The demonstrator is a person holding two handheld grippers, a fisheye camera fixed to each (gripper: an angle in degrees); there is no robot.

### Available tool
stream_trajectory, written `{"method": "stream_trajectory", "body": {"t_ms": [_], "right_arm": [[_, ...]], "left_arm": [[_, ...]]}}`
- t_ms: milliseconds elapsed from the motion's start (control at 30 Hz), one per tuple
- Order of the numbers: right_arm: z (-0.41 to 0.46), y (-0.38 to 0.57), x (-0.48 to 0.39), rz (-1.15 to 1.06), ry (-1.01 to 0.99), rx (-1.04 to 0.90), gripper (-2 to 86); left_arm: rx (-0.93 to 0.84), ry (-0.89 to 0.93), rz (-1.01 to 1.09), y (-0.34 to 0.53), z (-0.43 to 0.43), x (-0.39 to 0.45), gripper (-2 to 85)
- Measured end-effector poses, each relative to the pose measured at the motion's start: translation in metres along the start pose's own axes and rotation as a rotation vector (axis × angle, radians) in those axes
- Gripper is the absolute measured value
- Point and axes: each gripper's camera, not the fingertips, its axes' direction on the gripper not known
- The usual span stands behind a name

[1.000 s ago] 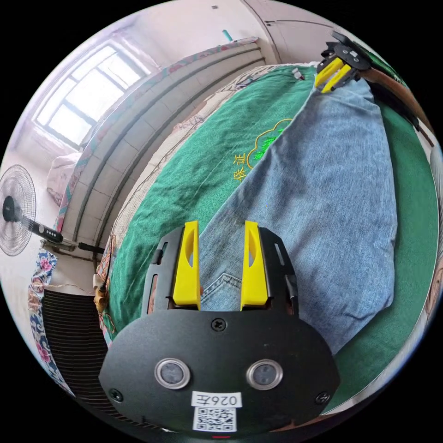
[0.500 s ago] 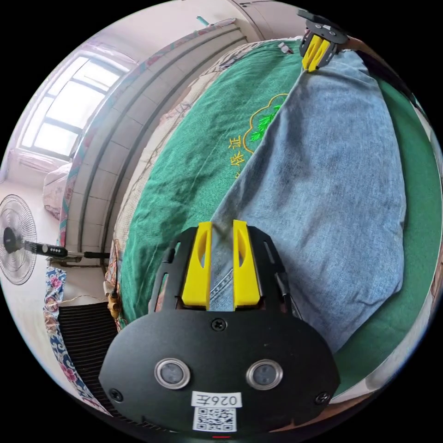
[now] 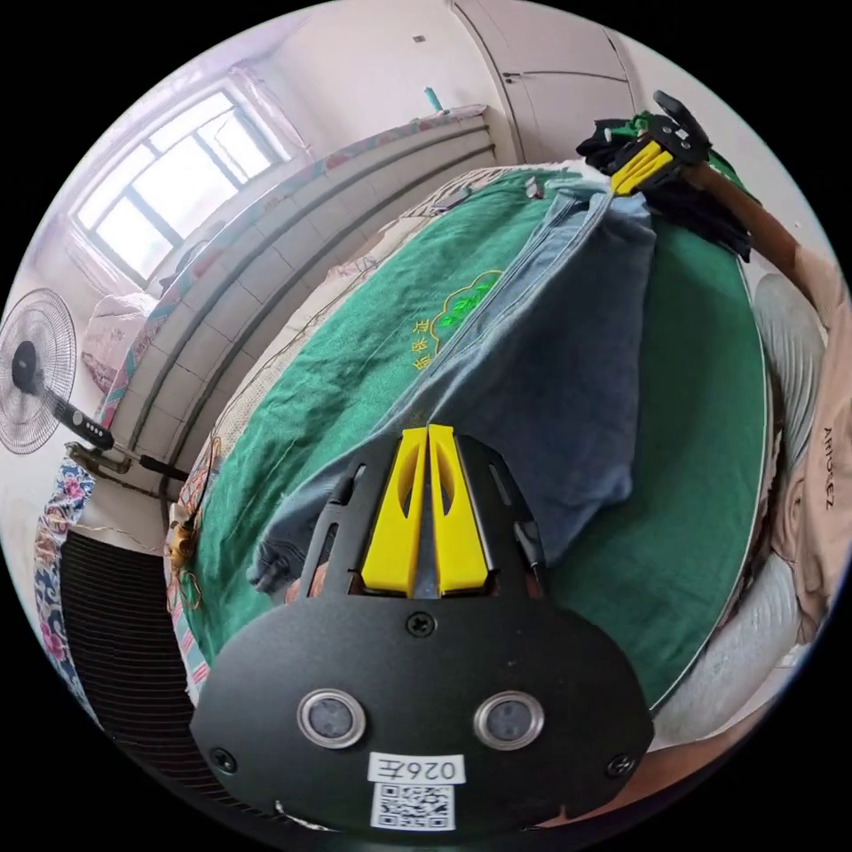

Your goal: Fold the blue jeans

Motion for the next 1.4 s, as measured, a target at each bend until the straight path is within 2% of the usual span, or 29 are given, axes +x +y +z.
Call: {"method": "stream_trajectory", "body": {"t_ms": [267, 433, 533, 600, 667, 767, 833, 933, 1000, 1067, 1133, 1200, 1233, 1300, 1400], "right_arm": [[-0.061, 0.081, -0.107, -0.076, -0.144, 0.005, -1.6], [-0.074, 0.108, -0.140, -0.137, -0.160, -0.116, -1.6], [-0.065, 0.121, -0.153, -0.197, -0.327, -0.171, -1.5], [-0.043, 0.129, -0.168, -0.230, -0.432, -0.260, -1.2], [-0.028, 0.138, -0.180, -0.259, -0.404, -0.325, -1.0], [-0.033, 0.155, -0.181, -0.257, -0.342, -0.305, -0.9], [-0.048, 0.169, -0.165, -0.204, -0.337, -0.247, -0.8], [-0.077, 0.194, -0.111, 0.013, -0.345, -0.042, -0.5], [-0.081, 0.216, -0.045, 0.344, -0.398, 0.148, 0.2], [-0.059, 0.227, -0.008, 0.525, -0.393, 0.158, 2.2], [-0.025, 0.230, 0.013, 0.643, -0.357, 0.110, 6.3], [0.037, 0.227, 0.026, 0.707, -0.331, -0.042, 10.8], [0.054, 0.226, 0.025, 0.699, -0.329, -0.105, 9.4], [0.117, 0.232, 0.005, 0.534, -0.308, -0.463, 3.6], [0.099, 0.276, 0.008, 0.553, -0.303, -0.505, 0.7]], "left_arm": [[-0.027, 0.196, -0.006, 0.100, -0.054, 0.095, -0.8], [-0.055, 0.224, 0.064, 0.123, -0.076, 0.138, -0.8], [-0.123, 0.223, 0.078, 0.129, -0.071, 0.144, -0.7], [-0.156, 0.285, 0.080, 0.134, -0.071, 0.140, -0.8], [-0.167, 0.373, 0.094, 0.140, -0.079, 0.139, -0.8], [-0.110, 0.341, 0.057, 0.153, -0.105, 0.131, -0.8], [-0.028, 0.289, -0.008, 0.159, -0.121, 0.119, -0.8], [0.108, 0.185, -0.151, 0.154, -0.129, 0.092, -0.8], [0.134, 0.101, -0.242, 0.132, -0.107, 0.076, -0.7], [0.117, 0.071, -0.278, 0.110, -0.078, 0.070, -0.7], [0.077, 0.079, -0.305, 0.089, -0.043, 0.064, -0.7], [0.009, 0.145, -0.326, 0.070, 0.004, 0.059, -0.7], [-0.011, 0.162, -0.330, 0.067, 0.014, 0.058, -0.7], [-0.116, 0.179, -0.328, 0.064, 0.045, 0.054, -0.7], [-0.204, 0.065, -0.263, 0.083, 0.053, 0.046, -0.7]]}}
